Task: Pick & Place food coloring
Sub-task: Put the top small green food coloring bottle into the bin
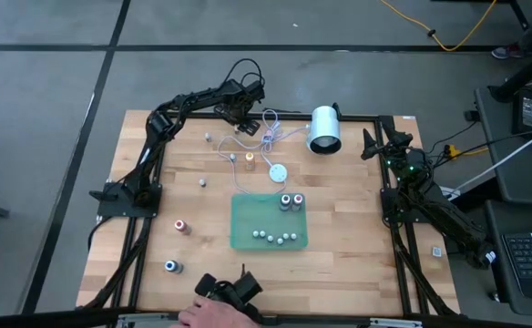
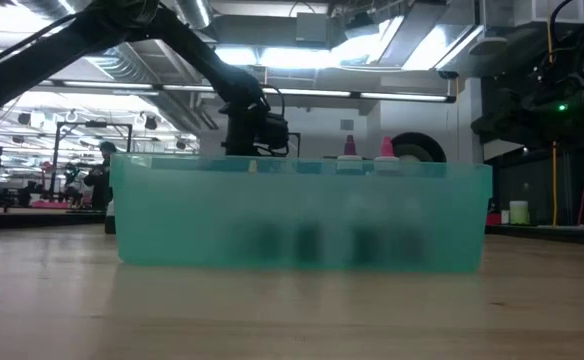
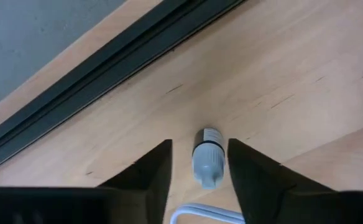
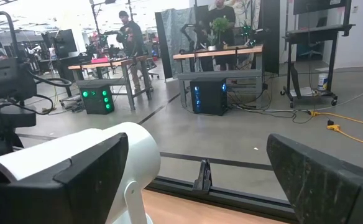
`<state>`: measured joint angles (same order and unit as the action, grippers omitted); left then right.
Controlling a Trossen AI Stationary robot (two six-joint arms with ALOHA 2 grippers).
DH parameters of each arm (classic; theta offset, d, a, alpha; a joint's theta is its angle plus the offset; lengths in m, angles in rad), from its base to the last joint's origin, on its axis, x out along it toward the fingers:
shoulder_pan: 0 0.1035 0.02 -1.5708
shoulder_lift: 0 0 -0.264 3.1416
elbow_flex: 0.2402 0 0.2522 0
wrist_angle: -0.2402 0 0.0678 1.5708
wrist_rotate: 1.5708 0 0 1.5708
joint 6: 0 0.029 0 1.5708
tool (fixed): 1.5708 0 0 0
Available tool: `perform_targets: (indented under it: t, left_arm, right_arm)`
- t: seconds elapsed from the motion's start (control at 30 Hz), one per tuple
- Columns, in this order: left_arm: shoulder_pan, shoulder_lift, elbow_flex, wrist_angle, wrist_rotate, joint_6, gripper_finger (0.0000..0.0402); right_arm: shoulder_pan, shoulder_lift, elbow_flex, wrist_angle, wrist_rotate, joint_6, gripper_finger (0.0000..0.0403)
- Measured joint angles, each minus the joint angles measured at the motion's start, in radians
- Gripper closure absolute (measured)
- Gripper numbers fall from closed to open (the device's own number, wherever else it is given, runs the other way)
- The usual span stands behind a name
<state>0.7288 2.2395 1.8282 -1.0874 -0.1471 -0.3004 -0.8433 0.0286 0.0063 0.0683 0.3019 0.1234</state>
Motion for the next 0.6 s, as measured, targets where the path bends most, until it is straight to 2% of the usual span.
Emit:
perform_targets:
  t: [0.37, 0.6]
  left_arm:
    - [0.000, 0.000, 0.000, -0.014, 0.013, -0.003, 0.0343]
    - [-0.001, -0.010, -0.001, -0.053, 0.016, 0.015, 0.0344]
  right_arm:
    - [0.000, 0.000, 0.000, 0.000, 0.000, 0.000, 0.0019]
    - [0.000, 0.000, 0.000, 0.000, 0.000, 0.000, 0.0019]
